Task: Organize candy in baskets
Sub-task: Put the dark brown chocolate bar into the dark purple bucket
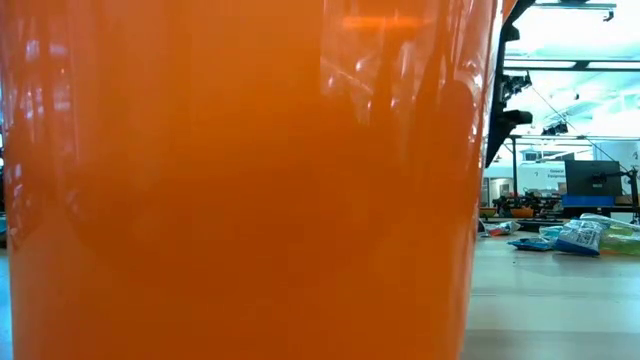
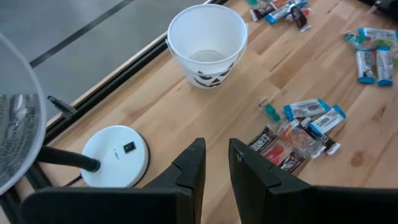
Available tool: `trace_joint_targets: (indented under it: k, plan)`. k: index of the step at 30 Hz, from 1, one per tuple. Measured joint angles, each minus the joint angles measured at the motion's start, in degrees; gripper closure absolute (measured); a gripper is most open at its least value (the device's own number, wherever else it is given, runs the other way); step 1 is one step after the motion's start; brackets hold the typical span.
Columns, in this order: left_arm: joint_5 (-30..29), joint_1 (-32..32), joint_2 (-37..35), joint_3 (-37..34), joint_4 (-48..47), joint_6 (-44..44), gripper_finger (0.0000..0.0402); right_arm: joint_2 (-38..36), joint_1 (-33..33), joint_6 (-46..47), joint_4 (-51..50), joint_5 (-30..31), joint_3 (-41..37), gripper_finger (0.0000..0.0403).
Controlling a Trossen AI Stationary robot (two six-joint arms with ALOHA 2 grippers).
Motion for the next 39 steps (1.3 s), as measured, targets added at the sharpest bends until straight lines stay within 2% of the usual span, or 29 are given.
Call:
trace_joint_targets:
  k: [12, 17, 25, 30, 39]
  plan:
    - [-1.71, 0.00, -2.09, 0.01, -3.95, -1.48, 0.0346, 7.58, -1.53, -4.25, 5.40, -0.17, -1.37, 0.0234]
    - [-1.94, 0.00, -3.00, 0.03, -4.04, -1.69, 0.0346, 6.95, -2.69, 0.78, 14.53, -5.27, -10.49, 0.0234]
    - [-4.74, 0.00, -3.40, 0.03, -3.86, -1.72, 0.0346, 4.45, -2.66, 10.25, 30.07, -6.07, -22.41, 0.0234]
    - [-6.07, -0.01, -3.42, 0.03, -3.05, -1.74, 0.0346, 4.20, -2.52, 13.72, 34.80, -4.83, -24.71, 0.0234]
    - [-6.25, 0.00, -3.42, 0.03, -2.72, -3.23, 0.0346, 4.40, -2.62, 14.82, 36.50, -1.32, -24.85, 0.0241]
